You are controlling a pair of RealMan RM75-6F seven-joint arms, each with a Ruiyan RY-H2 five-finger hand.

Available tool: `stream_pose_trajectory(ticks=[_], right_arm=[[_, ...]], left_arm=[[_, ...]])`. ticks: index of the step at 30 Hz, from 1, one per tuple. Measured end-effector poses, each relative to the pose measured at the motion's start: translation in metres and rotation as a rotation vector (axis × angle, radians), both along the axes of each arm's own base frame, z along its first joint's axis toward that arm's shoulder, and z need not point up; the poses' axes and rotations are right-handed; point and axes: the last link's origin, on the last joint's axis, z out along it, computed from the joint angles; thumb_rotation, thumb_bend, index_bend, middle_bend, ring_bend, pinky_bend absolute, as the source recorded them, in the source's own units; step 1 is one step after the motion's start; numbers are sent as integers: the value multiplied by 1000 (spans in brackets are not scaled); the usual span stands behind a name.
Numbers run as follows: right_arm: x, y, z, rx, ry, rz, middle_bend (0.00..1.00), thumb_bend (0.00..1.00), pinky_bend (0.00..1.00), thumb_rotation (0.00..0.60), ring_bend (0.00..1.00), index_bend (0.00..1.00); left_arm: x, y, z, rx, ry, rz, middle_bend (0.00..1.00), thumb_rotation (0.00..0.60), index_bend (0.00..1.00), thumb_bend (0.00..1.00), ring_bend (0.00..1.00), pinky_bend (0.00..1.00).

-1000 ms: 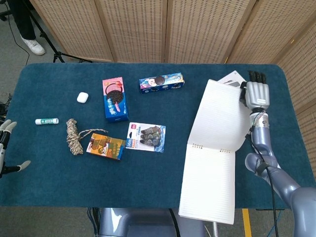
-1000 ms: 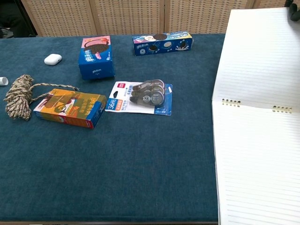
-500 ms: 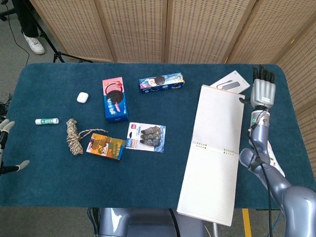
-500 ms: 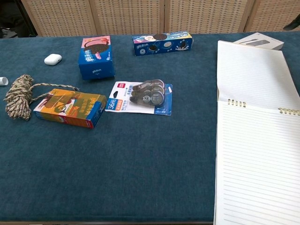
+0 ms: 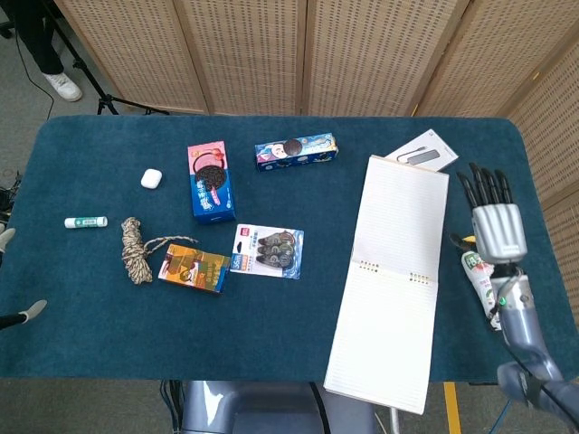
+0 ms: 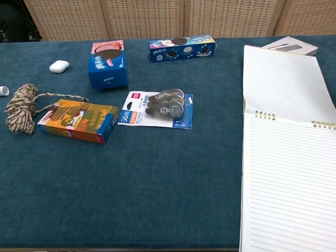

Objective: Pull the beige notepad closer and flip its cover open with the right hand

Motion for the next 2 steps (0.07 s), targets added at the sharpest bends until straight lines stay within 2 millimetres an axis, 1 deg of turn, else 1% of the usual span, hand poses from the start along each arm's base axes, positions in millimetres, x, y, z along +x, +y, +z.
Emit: stream_pose_trajectory(ticks=[2], right_arm=[[-4, 27, 1, 14, -26, 0, 0, 53, 0, 600, 0, 0]], left_arm=[[0, -2, -2, 6, 19, -4, 0, 600, 0, 0, 0, 0]])
